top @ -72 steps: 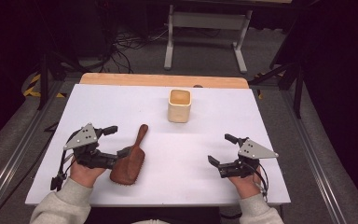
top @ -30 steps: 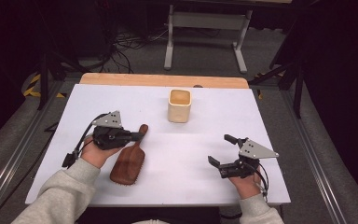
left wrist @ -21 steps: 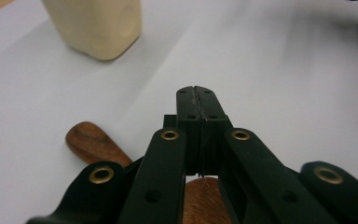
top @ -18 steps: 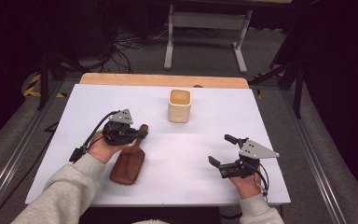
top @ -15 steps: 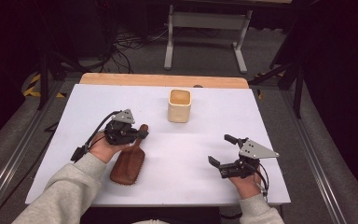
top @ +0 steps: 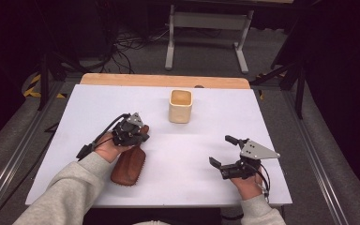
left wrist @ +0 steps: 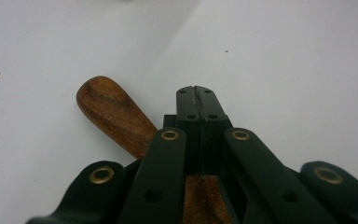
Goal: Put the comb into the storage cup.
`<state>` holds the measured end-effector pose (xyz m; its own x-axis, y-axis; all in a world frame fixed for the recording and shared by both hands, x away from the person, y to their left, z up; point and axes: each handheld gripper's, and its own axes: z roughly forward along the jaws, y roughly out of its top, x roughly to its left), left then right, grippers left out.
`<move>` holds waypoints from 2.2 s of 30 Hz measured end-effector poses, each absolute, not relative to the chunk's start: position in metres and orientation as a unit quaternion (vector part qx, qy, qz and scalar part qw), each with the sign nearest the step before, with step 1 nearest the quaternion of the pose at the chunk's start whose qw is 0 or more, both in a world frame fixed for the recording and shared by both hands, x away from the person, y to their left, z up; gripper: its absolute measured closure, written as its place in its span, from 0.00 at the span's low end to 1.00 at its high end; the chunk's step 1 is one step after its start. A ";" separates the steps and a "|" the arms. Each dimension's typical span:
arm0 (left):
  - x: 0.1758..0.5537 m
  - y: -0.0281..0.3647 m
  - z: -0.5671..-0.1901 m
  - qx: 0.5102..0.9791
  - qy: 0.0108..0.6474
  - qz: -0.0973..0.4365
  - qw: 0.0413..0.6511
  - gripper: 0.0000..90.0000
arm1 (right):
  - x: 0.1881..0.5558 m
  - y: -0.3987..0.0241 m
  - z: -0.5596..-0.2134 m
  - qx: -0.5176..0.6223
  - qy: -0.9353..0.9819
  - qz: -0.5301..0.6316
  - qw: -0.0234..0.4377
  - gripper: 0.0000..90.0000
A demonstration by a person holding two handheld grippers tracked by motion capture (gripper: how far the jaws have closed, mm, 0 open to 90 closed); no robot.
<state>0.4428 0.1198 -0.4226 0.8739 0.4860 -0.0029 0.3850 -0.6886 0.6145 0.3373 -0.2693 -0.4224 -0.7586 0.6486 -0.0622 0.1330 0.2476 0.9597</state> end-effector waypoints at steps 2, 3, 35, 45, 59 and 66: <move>0.444 0.118 -0.424 0.917 0.240 0.080 0.309 1.00 | 0.337 -0.269 -0.422 0.259 0.755 0.556 0.231 0.03; 0.445 0.118 -0.424 0.919 0.239 0.081 0.303 1.00 | 0.337 -0.269 -0.422 0.259 0.755 0.556 0.231 0.03; 0.452 0.135 -0.435 0.942 0.258 0.081 0.201 1.00 | 0.338 -0.269 -0.423 0.260 0.754 0.559 0.228 0.03; 0.450 0.149 -0.435 0.940 0.273 0.067 0.193 1.00 | 0.338 -0.269 -0.423 0.259 0.755 0.558 0.226 0.03; 0.440 0.164 -0.436 0.943 0.274 0.058 0.178 1.00 | 0.338 -0.268 -0.424 0.259 0.756 0.558 0.225 0.03; 0.434 0.171 -0.437 0.945 0.275 0.051 0.173 1.00 | 0.338 -0.267 -0.424 0.259 0.757 0.557 0.224 0.03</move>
<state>0.4335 0.1710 -0.4370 0.8440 0.5364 0.0007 0.5014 -0.7893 0.3543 0.3380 -0.2674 -0.4241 -0.7658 0.6411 -0.0501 0.1422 0.2448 0.9591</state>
